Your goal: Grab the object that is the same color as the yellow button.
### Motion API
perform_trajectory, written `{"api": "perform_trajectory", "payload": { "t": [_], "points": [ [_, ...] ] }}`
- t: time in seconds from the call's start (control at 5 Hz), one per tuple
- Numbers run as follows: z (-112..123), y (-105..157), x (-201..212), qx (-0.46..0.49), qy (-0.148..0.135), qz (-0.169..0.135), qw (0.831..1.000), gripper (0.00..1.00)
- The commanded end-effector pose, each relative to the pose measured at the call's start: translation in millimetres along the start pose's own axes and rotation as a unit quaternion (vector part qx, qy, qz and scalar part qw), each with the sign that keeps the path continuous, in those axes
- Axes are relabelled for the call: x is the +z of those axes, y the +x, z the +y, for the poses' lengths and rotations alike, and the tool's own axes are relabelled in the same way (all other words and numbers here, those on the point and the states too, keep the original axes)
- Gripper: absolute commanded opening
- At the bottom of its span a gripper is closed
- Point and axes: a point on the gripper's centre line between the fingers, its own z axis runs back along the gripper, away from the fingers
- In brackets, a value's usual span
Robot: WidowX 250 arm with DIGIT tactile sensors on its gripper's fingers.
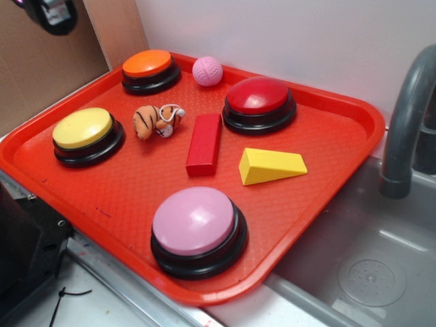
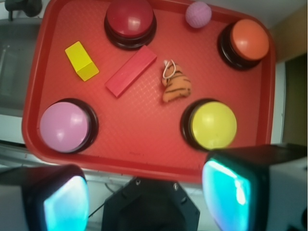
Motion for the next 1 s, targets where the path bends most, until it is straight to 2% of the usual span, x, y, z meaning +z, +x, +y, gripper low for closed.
{"api": "perform_trajectory", "payload": {
  "t": [0.0, 0.2, 0.4, 0.8],
  "points": [
    [-32.0, 64.3, -59.4, -0.132, -0.017, -0.031, 0.991, 1.0],
    [-46.6, 89.2, -87.4, -0.158, -0.01, -0.044, 0.987, 1.0],
    [-60.1, 105.8, -114.7, -0.185, -0.035, -0.057, 0.98, 1.0],
    [-76.1, 116.4, -152.6, -0.195, -0.036, -0.032, 0.98, 1.0]
  ]
}}
